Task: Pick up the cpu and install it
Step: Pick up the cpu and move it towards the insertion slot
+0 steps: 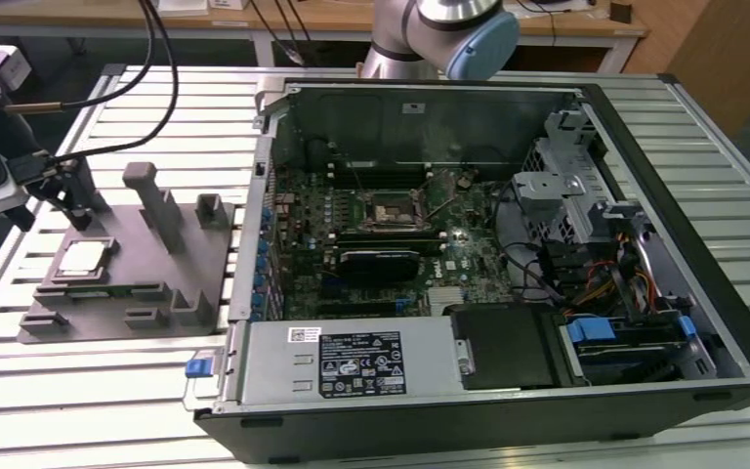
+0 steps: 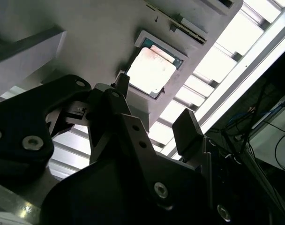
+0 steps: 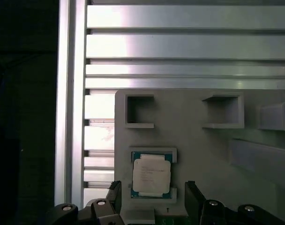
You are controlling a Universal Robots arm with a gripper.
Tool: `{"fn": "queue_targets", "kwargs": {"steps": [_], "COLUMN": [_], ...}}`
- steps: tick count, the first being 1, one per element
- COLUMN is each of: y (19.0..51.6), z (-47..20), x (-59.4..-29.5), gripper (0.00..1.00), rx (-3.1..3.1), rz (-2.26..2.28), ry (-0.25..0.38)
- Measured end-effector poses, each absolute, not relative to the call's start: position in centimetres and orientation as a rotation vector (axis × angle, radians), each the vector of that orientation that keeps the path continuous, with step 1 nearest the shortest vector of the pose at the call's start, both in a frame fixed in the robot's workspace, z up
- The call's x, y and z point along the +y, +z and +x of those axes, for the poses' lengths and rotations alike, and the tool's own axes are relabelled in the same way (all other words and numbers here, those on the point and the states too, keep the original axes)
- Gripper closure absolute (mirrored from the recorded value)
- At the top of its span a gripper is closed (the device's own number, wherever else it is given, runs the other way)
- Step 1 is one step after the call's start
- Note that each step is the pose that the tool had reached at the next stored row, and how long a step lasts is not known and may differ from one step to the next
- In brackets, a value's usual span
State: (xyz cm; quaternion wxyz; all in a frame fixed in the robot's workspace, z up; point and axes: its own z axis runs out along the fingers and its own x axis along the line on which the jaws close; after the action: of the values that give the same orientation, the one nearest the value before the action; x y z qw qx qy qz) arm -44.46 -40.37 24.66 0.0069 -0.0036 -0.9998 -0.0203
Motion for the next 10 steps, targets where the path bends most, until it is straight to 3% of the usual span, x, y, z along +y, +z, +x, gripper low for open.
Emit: {"fn": "queue_targets", "kwargs": {"steps": [10], "y": [23.0], "z": [-44.6], "x": [-40.4], "gripper": [0.35], "rx": [-3.127], "rz": [-0.01], "ry": [-0.063]}}
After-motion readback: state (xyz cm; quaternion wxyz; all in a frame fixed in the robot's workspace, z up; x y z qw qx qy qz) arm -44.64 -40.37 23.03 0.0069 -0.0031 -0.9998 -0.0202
